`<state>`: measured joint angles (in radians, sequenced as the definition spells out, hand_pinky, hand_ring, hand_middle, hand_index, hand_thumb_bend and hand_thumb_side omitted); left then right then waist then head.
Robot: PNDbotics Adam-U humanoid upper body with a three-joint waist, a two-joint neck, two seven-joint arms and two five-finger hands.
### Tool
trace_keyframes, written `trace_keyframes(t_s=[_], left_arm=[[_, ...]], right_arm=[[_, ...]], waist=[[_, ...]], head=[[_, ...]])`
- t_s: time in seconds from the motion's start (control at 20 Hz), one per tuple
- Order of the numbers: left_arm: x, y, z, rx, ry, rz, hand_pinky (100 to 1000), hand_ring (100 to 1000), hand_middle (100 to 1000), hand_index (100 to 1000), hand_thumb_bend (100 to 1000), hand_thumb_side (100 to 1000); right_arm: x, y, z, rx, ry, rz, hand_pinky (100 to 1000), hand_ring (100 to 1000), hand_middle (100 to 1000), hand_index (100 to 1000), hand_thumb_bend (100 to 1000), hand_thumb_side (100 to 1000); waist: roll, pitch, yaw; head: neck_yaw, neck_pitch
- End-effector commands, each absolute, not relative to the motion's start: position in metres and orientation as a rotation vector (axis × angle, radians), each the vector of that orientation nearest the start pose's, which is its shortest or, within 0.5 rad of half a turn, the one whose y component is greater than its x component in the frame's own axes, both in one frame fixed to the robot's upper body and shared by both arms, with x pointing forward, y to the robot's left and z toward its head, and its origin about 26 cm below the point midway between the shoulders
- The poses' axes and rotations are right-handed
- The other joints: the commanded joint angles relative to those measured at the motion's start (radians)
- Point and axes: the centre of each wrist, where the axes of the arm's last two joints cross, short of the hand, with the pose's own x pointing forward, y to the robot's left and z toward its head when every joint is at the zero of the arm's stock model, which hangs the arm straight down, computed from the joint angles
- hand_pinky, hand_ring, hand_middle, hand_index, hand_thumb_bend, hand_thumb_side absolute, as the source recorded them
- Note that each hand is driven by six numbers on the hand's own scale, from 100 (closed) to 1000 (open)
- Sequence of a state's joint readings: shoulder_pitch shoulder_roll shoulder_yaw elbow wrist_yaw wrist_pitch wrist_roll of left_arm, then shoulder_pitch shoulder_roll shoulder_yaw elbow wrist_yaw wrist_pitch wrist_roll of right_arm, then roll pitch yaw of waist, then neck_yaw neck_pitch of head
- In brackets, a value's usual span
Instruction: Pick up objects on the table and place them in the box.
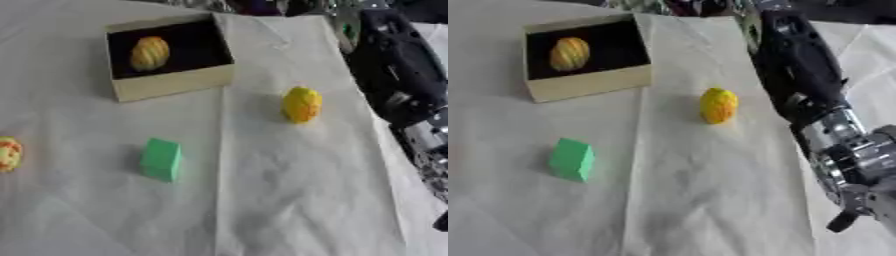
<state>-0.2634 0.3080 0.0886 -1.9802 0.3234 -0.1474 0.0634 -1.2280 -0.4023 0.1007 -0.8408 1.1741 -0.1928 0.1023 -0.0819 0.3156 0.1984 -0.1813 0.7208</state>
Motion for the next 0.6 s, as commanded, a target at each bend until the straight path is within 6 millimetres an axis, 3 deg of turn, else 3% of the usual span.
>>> trace_keyframes(t_s=[0.05,0.25,0.6], left_arm=[[0.296,0.283,0.2,-0.111,-2.407,-0.052,845,817,764,813,100,658],[0.296,0.282,0.2,-0.118,-2.407,-0.054,845,818,764,813,100,658],[0.297,0.281,0.201,-0.129,-2.409,-0.057,845,818,763,812,100,657]], right_arm=[[0.483,-0.215,0.34,-1.36,-1.835,1.436,375,627,684,804,100,115],[0.474,-0.185,0.345,-1.247,-1.889,1.511,381,627,653,785,100,130],[0.481,-0.156,0.323,-1.111,-1.843,1.615,403,634,621,757,100,175]], waist=[[0.01,-0.026,0.002],[0.008,-0.027,0.008],[0.006,-0.028,0.02]], head=[[-0.011,0.008],[-0.008,0.012],[-0.006,0.012]])
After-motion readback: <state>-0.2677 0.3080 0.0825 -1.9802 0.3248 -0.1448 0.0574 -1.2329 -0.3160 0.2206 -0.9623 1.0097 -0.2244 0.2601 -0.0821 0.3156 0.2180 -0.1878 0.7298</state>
